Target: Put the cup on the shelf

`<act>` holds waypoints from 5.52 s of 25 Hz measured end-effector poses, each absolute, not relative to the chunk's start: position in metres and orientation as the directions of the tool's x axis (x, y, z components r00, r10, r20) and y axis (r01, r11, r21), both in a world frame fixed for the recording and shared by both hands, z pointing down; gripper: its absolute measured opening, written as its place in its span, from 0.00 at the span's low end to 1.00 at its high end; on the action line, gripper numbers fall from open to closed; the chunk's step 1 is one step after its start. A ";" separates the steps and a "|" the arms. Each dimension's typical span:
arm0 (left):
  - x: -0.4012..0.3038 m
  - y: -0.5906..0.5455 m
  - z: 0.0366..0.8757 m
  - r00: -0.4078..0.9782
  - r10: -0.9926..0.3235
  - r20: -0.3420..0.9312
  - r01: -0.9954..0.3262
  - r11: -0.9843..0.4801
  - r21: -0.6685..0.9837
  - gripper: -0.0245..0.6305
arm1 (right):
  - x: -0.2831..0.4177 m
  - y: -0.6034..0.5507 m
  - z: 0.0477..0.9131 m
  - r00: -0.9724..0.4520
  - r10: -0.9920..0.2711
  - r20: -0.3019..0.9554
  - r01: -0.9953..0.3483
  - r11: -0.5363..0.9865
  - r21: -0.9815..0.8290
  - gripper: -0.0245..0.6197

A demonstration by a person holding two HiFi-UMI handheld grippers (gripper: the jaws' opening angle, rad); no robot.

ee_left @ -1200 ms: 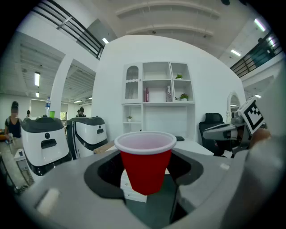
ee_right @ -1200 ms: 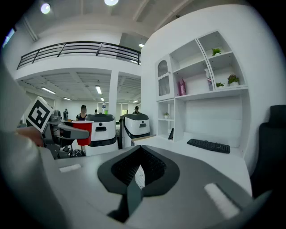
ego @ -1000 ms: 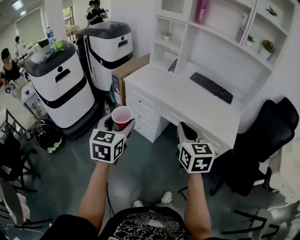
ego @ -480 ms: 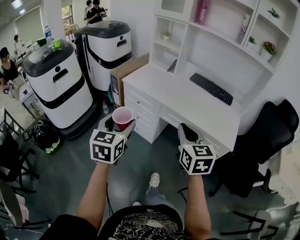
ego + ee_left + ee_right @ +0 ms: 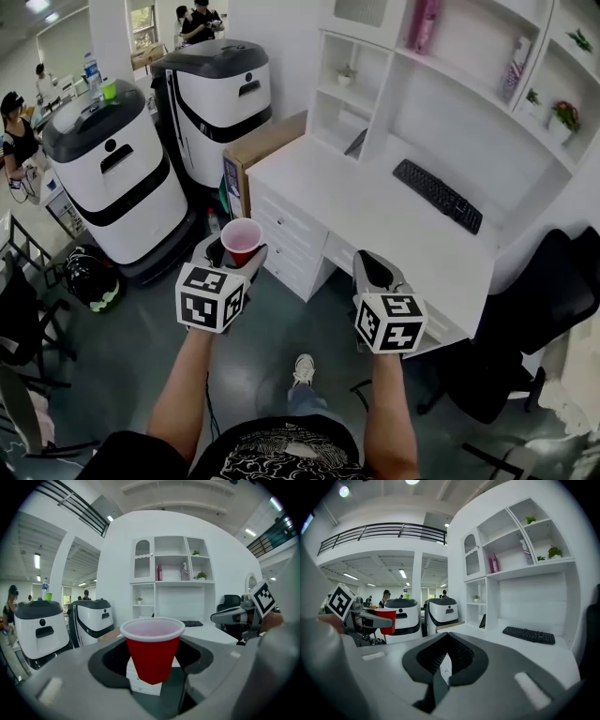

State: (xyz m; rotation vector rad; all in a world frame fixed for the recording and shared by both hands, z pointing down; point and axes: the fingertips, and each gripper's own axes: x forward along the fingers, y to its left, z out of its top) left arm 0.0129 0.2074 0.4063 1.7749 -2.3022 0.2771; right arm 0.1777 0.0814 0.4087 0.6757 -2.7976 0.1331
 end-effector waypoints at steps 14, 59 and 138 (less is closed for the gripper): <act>-0.064 0.078 0.402 -0.290 -0.906 0.310 -0.954 0.299 -0.018 0.48 | 0.097 -0.060 0.401 -0.873 -0.394 0.287 -0.422 0.906 -0.041 0.07; -0.165 -0.108 0.404 -0.250 -0.920 0.301 -0.968 0.246 -0.051 0.48 | -0.013 -0.226 0.411 -0.883 -0.395 0.253 -0.426 0.901 -0.079 0.07; -0.206 -0.459 0.342 0.472 -0.847 0.244 -0.858 -0.505 -0.094 0.49 | -0.107 -0.356 0.390 -0.472 -0.832 0.291 -0.873 0.487 -0.026 0.07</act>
